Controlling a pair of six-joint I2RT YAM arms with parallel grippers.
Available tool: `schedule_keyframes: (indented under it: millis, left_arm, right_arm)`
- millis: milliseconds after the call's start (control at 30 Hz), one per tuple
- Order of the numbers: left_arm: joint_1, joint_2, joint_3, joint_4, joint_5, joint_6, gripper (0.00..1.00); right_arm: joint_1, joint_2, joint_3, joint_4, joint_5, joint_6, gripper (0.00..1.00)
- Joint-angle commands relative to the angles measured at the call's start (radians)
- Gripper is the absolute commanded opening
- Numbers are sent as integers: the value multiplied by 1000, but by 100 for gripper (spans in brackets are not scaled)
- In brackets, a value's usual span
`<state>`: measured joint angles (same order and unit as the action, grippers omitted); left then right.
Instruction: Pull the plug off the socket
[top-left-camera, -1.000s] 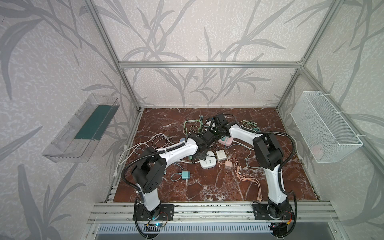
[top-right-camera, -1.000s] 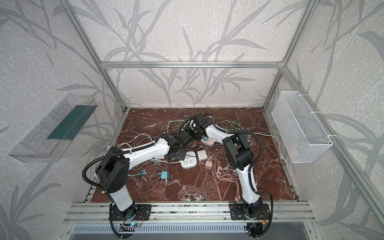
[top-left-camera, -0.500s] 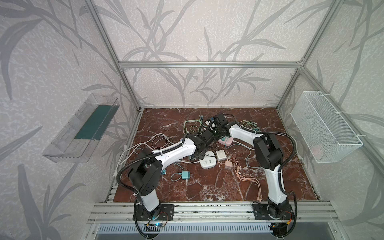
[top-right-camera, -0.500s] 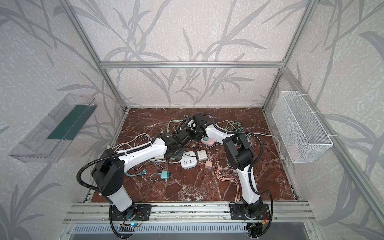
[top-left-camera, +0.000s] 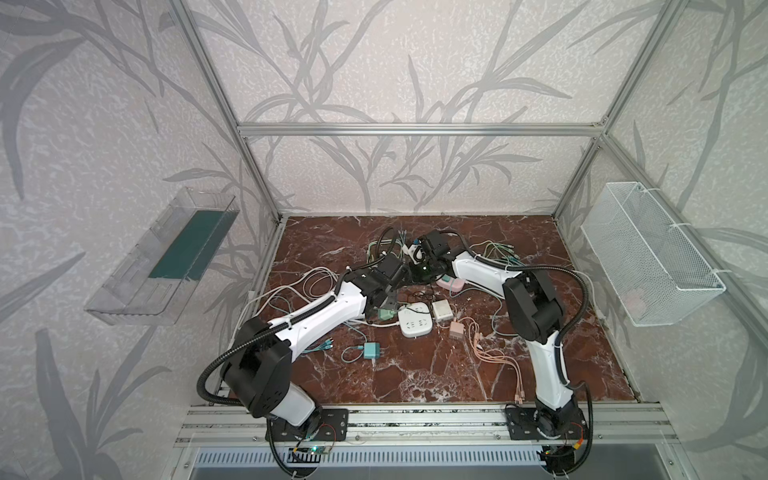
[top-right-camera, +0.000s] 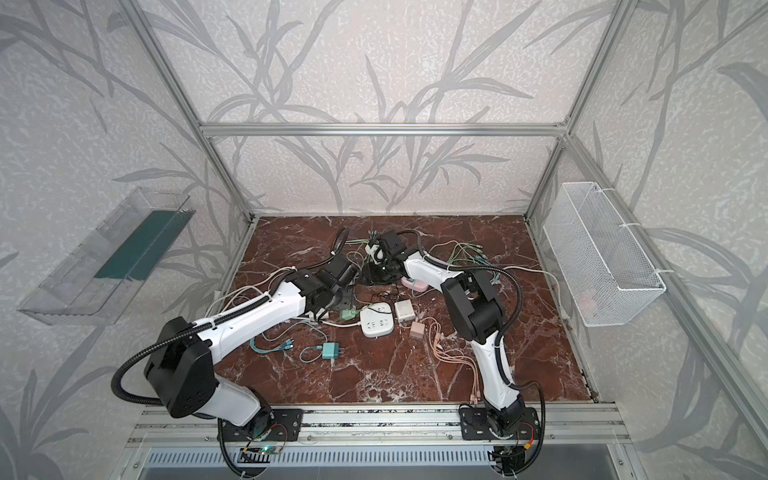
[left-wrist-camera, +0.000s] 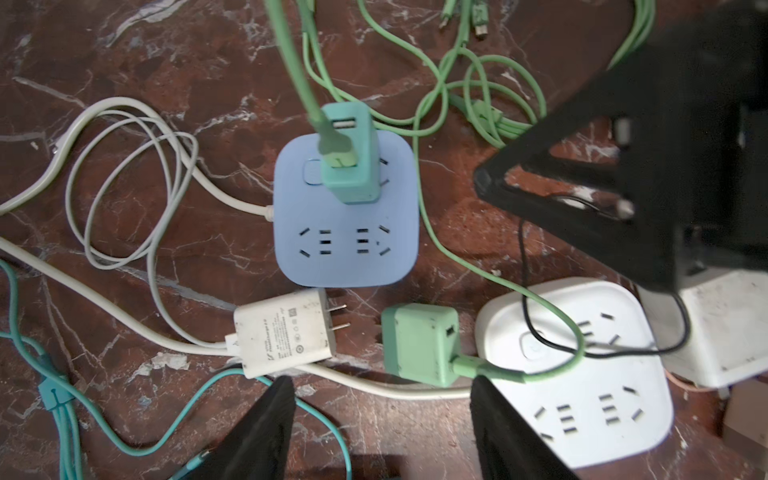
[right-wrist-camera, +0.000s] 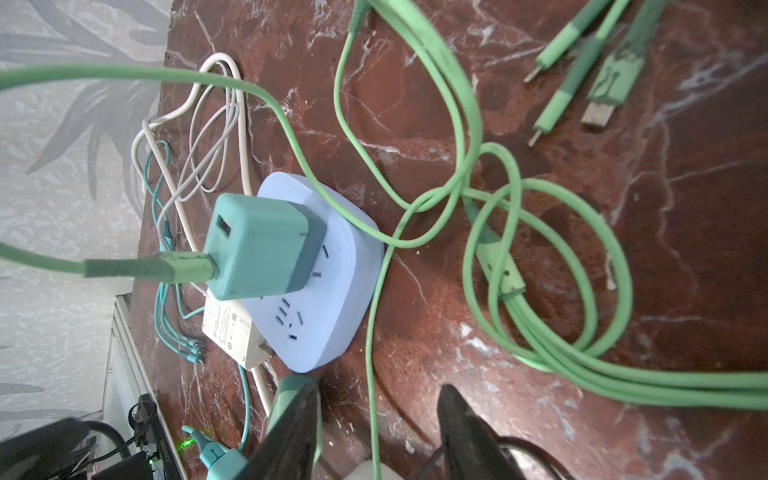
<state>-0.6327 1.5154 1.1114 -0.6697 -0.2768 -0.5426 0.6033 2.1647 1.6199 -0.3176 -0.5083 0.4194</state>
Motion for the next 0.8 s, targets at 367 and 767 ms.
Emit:
schedule_keyframes:
  millis: [367, 767]
  left_arm:
    - [123, 66, -13, 206, 20, 71, 76]
    - [169, 177, 43, 275, 30, 86, 70]
  right_arm:
    - [41, 97, 154, -28, -41, 12, 43]
    - [50, 145, 176, -39, -50, 25, 41]
